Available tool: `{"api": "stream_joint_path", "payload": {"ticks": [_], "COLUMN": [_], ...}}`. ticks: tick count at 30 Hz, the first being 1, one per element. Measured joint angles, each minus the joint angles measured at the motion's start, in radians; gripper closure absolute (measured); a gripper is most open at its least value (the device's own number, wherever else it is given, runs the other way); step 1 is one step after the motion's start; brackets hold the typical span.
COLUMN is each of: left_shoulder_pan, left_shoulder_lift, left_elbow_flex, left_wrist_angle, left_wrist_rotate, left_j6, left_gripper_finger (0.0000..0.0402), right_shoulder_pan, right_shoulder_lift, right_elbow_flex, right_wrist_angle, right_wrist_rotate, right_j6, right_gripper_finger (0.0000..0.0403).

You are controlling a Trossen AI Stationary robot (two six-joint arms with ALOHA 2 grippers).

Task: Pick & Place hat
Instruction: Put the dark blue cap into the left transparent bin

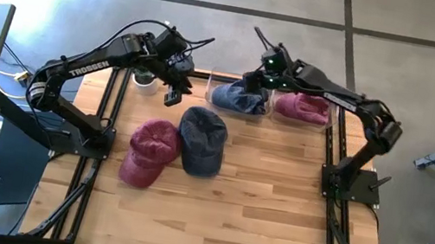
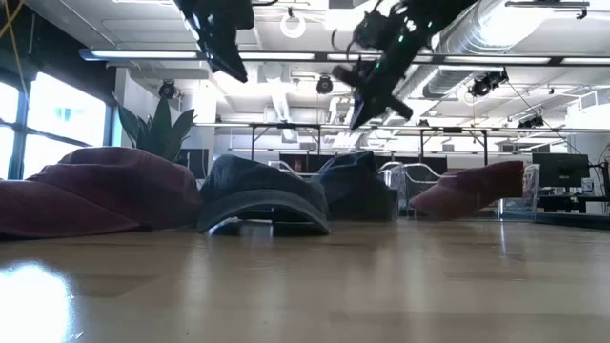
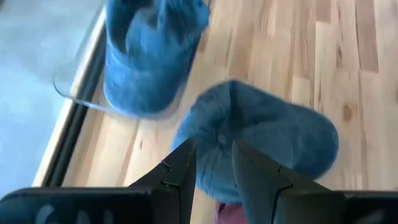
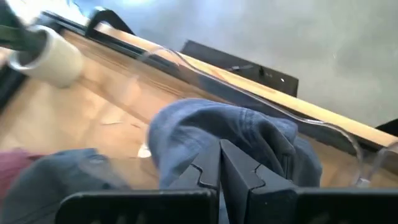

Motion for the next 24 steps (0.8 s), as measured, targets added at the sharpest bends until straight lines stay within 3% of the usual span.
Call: {"api": "stream_joint_path", "payload": {"ticks": [6, 10, 16, 20, 24], "left_shoulder_pan": [0.0, -0.001, 0.0, 0.0, 0.0], "left_shoulder_lift": [-0.004, -0.01, -0.013, -0.003, 0.035], "left_elbow_flex": [-0.116, -0.223, -0.362, -0.446, -0.48], "left_wrist_angle": [-0.016, 0.027, 0.229, 0.423, 0.509], "left_wrist_rotate": [0.121, 0.134, 0.116, 0.081, 0.062], "left_j6": [-0.006, -0.077, -0.317, -0.528, -0.612], "left_gripper_finger": [0.0302, 0.0302, 0.0302, 0.0301, 0.0275], "right_shoulder_pan": [0.111, 0.242, 0.478, 0.582, 0.678], "right_shoulder_lift": [-0.056, -0.062, -0.111, -0.215, -0.341], "right_elbow_flex": [0.0, -0.03, -0.226, -0.357, -0.481], "right_wrist_angle": [-0.085, -0.153, -0.051, 0.013, 0.079], "right_wrist_rotate": [-0.027, -0.036, -0.01, 0.04, 0.101], "right_j6": [-0.027, -0.025, 0.117, 0.237, 0.317], "right_gripper_finger": [0.0399, 0.0399, 0.0398, 0.0392, 0.0384]}}
